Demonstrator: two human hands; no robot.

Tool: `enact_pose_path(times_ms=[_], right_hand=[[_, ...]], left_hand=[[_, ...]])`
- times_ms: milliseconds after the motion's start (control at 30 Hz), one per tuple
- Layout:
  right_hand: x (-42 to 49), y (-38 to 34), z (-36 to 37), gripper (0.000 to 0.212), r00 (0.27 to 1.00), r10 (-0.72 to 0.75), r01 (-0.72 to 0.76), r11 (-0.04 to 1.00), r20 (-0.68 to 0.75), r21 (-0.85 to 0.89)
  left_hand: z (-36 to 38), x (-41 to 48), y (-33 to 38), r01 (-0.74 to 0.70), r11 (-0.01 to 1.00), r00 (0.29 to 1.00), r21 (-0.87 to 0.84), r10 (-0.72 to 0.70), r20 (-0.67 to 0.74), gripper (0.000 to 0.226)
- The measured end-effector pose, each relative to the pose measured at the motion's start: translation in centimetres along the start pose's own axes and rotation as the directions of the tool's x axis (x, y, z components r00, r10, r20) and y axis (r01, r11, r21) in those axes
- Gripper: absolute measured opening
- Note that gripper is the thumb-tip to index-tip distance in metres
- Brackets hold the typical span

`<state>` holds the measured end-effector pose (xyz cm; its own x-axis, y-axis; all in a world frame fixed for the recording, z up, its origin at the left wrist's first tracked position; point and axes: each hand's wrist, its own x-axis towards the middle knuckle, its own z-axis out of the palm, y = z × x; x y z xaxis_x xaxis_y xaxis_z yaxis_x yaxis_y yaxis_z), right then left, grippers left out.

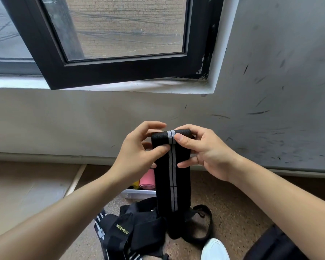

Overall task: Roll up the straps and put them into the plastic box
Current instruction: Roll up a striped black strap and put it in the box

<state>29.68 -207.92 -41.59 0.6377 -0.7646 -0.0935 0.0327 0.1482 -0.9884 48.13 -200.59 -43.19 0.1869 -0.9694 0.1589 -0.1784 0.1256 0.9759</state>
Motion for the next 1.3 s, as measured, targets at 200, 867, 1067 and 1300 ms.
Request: enact_pose_path(times_ms=[200, 867, 1067, 1300], right_hand=[[0.2, 0.8, -0.4, 0.026, 0.993, -0.118, 0.118, 0.992, -0.013, -0.05], [0.3, 0.6, -0.7, 0.029, 0.998, -0.058, 0.056, 0.992, -0.014, -0.114], [0.6, 0.9, -0.8, 0.022, 0.99, -0.136, 0.133, 0.989, -0.038, -0.062], [0.3, 1.5, -0.4, 0.029, 0.983, -0.184, 0.183, 0.963, 0.014, -0.199]], left_hand=[[-0.2, -0.1, 0.8, 0.328, 0.923, 0.939, -0.2, -0.296, 0.173, 0.044], [0.0, 0.0, -0.1, -0.068, 0.998, 0.997, 0.013, 0.069, -0.037, 0.025], [0.1, -0.2, 0.3, 0.181, 0.981, 0.982, -0.066, -0.177, 0.063, 0.037], [-0.5, 0.5, 0.1, 0.255, 0.963, 0.967, -0.085, -0.251, 0.049, 0.023]])
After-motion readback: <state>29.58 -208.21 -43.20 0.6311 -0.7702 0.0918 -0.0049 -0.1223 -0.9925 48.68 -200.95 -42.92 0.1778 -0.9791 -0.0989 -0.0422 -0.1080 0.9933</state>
